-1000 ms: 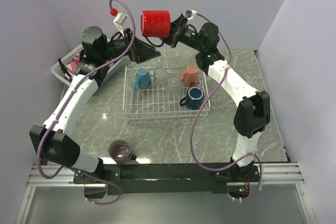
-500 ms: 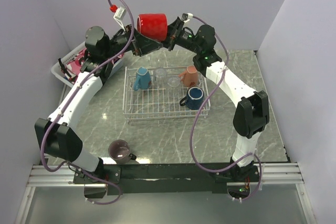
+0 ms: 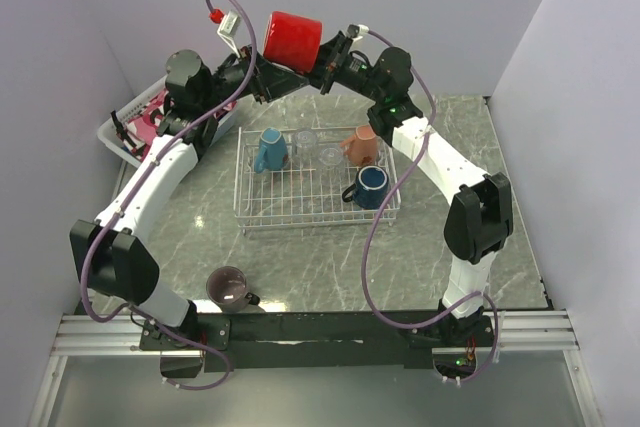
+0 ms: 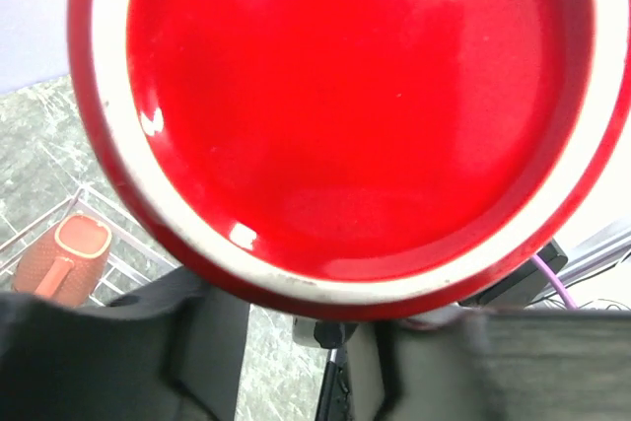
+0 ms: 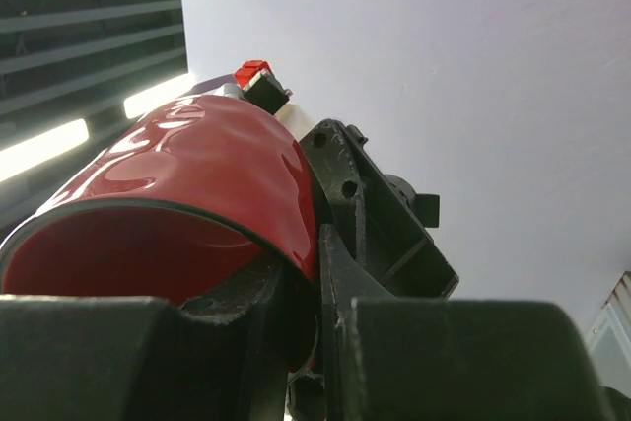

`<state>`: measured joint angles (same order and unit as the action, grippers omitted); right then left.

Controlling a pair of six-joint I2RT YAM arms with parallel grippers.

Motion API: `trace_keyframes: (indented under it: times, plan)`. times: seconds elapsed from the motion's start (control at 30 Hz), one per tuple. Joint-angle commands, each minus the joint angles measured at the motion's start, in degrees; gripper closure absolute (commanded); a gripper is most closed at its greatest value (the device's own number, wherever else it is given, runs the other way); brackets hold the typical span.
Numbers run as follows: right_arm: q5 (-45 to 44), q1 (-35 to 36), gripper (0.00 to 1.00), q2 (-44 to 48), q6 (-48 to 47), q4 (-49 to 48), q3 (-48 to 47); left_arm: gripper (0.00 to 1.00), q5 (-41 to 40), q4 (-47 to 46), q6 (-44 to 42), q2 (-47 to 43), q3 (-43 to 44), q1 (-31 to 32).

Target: Load the cups into the dish rack

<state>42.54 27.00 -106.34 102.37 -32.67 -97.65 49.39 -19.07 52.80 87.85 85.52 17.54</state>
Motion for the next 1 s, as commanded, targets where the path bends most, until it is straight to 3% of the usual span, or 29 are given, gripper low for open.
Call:
trace_keyframes:
  times: [0.0,0.37,0.47,0.6,0.67,0.8,0.87,0.93,0.97]
  plan:
    - [2.5,1.6,1.00,-1.8,-1.9,-4.9,-3.2,0.65,2.2,-1.9,0.7,-0.8,2.0,1.2]
    - [6.3,1.7,1.00,-0.1,-2.3,-5.0,1.3,0.91,4.7,2.3,-4.0,-0.2,5.3,0.3]
    - [7.8,0.7,1.00,1.7,-2.4,-5.6,5.5,0.94,6.2,6.2,-7.6,-0.3,7.8,-0.9]
    - [8.8,-1.2,0.84,5.9,-5.5,-3.1,11.6,0.96,7.7,14.8,-17.4,-1.4,10.9,-2.1]
    - [9.9,-2.3,0.83,7.1,-7.0,-1.7,12.3,0.96,7.4,18.7,-21.8,-2.1,11.5,-2.2]
    - [10.6,-3.2,0.81,9.0,-10.1,1.6,14.3,0.96,7.5,20.0,-22.3,-3.5,11.1,-3.1]
    - [10.5,-3.6,0.81,9.8,-10.4,1.9,15.6,0.97,7.6,19.9,-21.8,-3.7,11.3,-3.9]
    - [10.2,-3.7,0.99,10.5,-9.7,0.0,17.9,0.97,7.4,19.5,-21.5,-3.9,10.9,-4.1]
    - [9.7,-4.0,1.00,10.7,-8.6,-1.1,18.6,0.97,7.5,19.5,-20.7,-4.0,10.7,-4.3]
